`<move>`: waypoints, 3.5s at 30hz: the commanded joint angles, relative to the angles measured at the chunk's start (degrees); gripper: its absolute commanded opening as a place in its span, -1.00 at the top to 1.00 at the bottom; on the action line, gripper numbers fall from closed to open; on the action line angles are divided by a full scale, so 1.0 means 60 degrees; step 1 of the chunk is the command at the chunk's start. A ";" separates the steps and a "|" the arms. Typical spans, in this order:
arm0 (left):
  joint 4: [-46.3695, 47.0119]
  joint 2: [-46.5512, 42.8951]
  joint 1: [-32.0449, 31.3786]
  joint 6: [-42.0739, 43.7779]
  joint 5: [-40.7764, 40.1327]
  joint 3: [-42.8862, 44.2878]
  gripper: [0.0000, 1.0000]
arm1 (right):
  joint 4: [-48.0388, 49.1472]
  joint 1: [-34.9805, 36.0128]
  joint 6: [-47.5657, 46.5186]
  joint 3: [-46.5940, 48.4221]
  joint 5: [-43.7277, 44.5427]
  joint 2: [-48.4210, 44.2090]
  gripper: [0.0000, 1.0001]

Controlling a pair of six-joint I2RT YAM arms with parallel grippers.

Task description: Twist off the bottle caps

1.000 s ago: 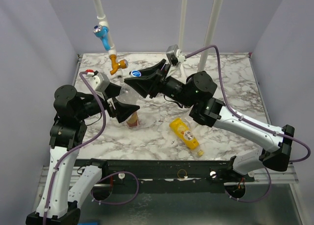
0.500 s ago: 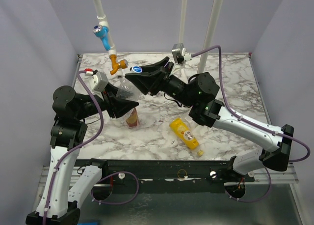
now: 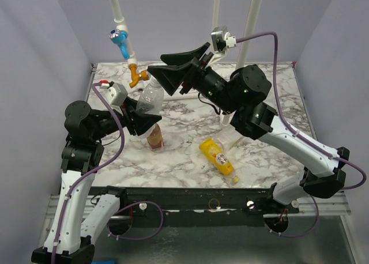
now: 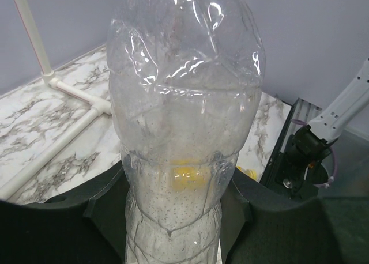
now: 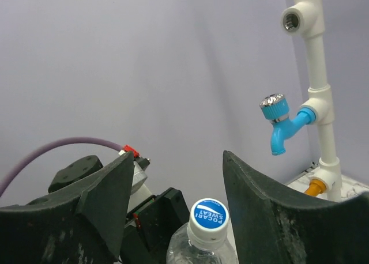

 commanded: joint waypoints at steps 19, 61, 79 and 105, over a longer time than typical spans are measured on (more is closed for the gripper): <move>-0.0131 -0.0294 0.0025 0.1107 -0.0564 -0.0167 1.00 | -0.2083 -0.0009 0.0141 0.0514 0.0204 0.0465 0.16; -0.0554 -0.0275 0.0026 0.1305 -0.0286 0.0251 0.93 | 0.0013 -0.0364 -0.1219 -0.1634 -0.1013 -0.1238 -0.79; -0.0551 -0.0607 0.0023 0.3488 -0.1824 -0.0270 0.97 | -0.1986 -0.0364 -0.0145 0.0321 -0.0310 0.0513 -0.35; -0.0460 0.0498 0.0026 -0.1513 0.2938 0.1470 1.00 | 0.0065 -0.0566 -0.1606 -0.1202 -0.7624 -0.1109 0.99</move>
